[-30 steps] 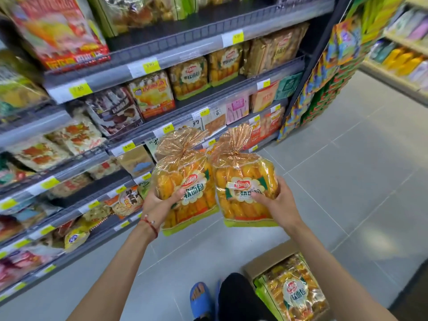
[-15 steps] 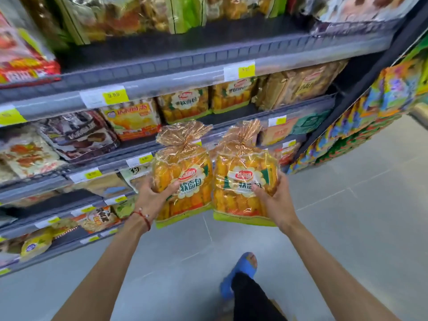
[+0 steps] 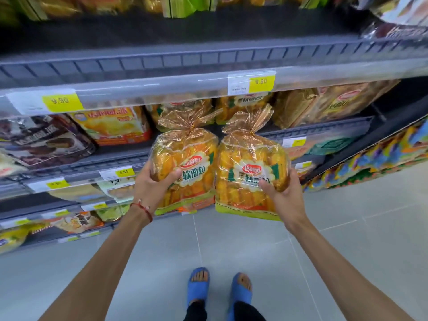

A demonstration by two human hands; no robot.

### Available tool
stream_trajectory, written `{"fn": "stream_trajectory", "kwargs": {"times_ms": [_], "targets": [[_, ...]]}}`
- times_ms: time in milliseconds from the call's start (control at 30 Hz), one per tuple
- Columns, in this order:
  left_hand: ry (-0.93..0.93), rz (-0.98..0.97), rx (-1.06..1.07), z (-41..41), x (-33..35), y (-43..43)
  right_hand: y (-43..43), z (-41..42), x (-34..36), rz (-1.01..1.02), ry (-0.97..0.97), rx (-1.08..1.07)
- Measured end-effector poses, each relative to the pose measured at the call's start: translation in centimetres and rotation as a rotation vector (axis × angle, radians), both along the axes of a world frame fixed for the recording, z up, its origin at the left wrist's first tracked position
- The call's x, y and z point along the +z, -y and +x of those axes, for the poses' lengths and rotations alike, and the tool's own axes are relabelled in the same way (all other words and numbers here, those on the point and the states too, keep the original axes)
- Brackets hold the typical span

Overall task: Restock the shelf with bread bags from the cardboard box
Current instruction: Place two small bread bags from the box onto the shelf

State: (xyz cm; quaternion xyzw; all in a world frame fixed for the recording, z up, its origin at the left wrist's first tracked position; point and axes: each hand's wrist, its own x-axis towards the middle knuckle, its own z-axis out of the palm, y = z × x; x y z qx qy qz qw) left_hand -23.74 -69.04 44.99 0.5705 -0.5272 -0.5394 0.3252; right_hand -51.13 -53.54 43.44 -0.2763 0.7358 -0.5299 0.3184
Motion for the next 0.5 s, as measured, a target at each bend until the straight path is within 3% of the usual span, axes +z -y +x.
{"fn": "stream_trajectory", "kwargs": {"times_ms": [500], "targets": [[-0.238,-0.235,0.123,-4.4,-1.2,4.5,9.2,-6.9,-3.3,-0.308,-0.029,0.11]]}}
